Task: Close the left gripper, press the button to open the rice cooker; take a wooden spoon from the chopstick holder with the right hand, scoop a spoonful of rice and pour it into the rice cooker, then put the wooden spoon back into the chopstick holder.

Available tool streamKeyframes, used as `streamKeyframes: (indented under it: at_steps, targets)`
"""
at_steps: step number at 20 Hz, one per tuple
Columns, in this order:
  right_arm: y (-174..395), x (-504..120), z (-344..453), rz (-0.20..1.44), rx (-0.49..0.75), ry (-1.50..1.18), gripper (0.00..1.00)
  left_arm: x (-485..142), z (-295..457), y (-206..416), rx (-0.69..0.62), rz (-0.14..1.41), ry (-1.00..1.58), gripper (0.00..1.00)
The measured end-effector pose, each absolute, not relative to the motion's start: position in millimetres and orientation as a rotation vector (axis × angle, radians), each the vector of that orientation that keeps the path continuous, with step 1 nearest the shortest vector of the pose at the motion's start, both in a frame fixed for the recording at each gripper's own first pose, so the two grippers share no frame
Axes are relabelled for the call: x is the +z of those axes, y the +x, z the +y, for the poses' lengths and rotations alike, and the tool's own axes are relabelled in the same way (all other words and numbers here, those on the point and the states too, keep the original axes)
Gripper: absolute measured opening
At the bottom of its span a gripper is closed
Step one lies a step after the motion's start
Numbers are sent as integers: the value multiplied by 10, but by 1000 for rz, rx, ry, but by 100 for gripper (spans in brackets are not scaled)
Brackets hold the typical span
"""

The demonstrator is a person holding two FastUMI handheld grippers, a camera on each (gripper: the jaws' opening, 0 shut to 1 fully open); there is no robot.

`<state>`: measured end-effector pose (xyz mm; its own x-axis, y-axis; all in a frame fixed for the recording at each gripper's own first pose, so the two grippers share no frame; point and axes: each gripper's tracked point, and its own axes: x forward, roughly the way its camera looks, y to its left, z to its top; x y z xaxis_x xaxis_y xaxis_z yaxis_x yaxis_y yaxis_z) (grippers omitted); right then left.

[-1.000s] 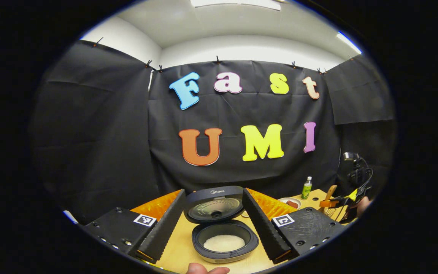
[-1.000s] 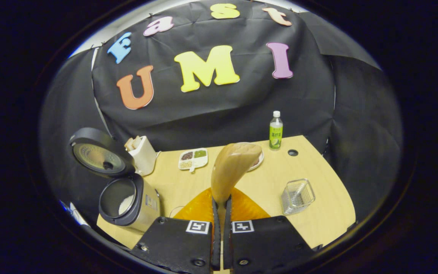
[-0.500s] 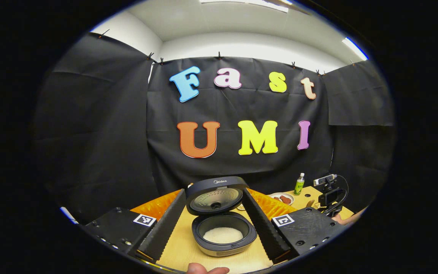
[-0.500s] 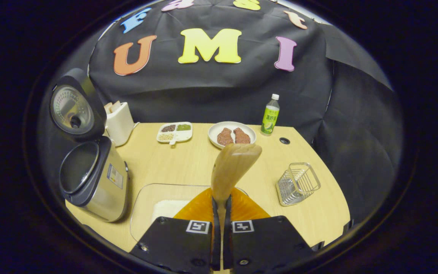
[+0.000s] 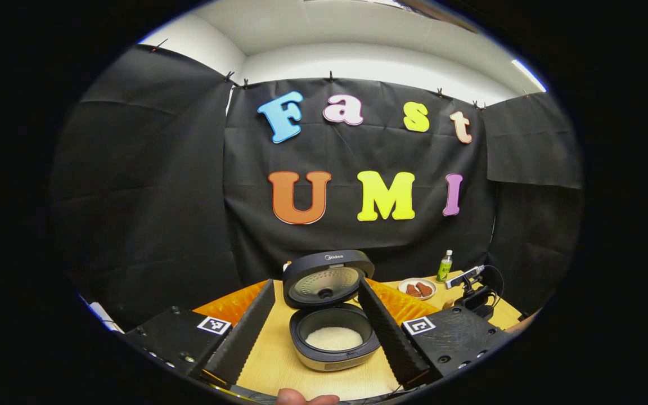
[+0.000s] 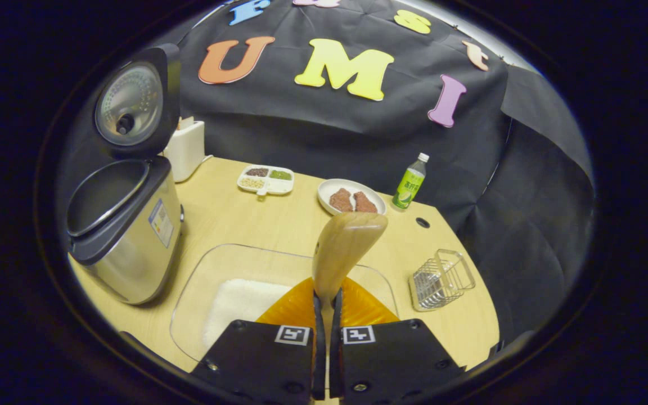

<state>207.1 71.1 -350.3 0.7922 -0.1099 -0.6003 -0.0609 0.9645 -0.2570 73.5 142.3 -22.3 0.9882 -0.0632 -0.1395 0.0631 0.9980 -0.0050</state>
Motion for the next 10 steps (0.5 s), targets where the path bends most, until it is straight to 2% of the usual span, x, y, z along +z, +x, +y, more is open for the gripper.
streamKeyframes:
  at_steps: [4, 10]
  targets:
    - [1991, -3567, 1013, 692, 40, -126, 8, -265, 1472, 667, -38, 152, 0, 95]
    - [1921, -3532, 1148, 759, 75, 97, 8, -290, 1495, 577, 4, 167, -23, 95]
